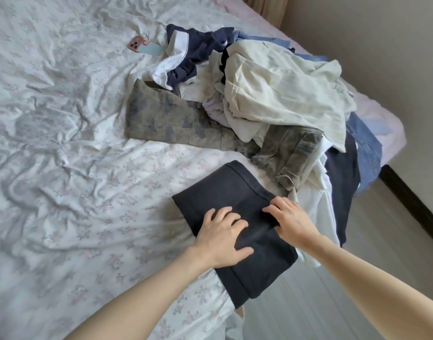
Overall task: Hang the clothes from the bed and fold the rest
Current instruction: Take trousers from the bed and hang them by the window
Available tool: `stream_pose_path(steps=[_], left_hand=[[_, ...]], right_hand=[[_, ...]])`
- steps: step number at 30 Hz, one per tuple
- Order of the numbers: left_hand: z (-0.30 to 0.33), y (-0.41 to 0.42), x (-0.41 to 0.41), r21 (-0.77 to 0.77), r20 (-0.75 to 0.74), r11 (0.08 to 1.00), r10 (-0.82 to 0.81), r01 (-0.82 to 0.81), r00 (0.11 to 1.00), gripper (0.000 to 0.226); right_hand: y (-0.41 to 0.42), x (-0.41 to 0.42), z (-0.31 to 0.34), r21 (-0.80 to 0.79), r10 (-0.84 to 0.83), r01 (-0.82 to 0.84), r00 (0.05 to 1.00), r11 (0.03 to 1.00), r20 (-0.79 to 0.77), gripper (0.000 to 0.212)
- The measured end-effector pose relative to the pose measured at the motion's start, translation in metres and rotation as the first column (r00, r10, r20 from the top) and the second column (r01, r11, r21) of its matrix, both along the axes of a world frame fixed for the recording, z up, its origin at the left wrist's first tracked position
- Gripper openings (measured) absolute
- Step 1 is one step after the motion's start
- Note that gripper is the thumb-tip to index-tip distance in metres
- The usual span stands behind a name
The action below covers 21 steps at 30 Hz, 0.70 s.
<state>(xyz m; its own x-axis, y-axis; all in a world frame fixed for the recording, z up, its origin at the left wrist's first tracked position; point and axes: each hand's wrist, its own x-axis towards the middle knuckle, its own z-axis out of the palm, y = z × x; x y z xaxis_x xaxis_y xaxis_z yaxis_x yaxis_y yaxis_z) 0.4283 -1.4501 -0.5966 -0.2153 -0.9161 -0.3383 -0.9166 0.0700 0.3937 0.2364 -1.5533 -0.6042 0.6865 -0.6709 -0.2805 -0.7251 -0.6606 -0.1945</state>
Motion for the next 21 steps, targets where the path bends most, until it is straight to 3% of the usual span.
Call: stream_pose_path(steps=[2, 5, 9, 13, 15, 19, 21], left_hand=[[-0.017, 0.004, 0.000, 0.199, 0.017, 0.980, 0.006, -0.009, 1.000, 0.066], [-0.038, -0.003, 0.018, 0.250, 0.086, 0.954, 0.150, -0.167, 0.985, 0.064], [-0.053, -0.040, 0.060, 0.215, 0.174, 0.910, 0.321, -0.354, 0.931, 0.072], [-0.064, -0.076, 0.093, 0.390, 0.061, 0.791, 0.488, -0.471, 0.870, 0.082], [-0.067, -0.086, 0.104, 0.477, -0.005, 0.742, 0.538, -0.471, 0.843, 0.076], [-0.066, -0.096, 0.114, 0.640, -0.171, 0.665, 0.610, -0.384, 0.773, 0.035], [-0.063, -0.094, 0.115, 0.646, -0.238, 0.692, 0.584, -0.322, 0.777, 0.042]], right_hand=[[0.010, -0.012, -0.017, 0.164, 0.048, -0.020, 0.984, 0.986, -0.171, 0.056], [0.014, -0.018, -0.031, 0.333, 0.023, 0.071, 0.962, 0.940, -0.272, 0.056], [-0.003, -0.002, -0.035, 0.238, -0.041, 0.085, 0.982, 0.968, -0.185, 0.050], [-0.020, 0.030, -0.035, 0.162, -0.038, 0.056, 0.993, 0.985, -0.112, 0.049], [-0.030, 0.049, -0.037, 0.142, -0.032, 0.047, 0.994, 0.989, -0.104, 0.050], [-0.049, 0.089, -0.035, 0.098, 0.031, -0.020, 0.993, 0.995, -0.117, 0.059], [-0.060, 0.110, -0.032, 0.064, 0.097, -0.088, 0.980, 0.994, -0.171, 0.070]])
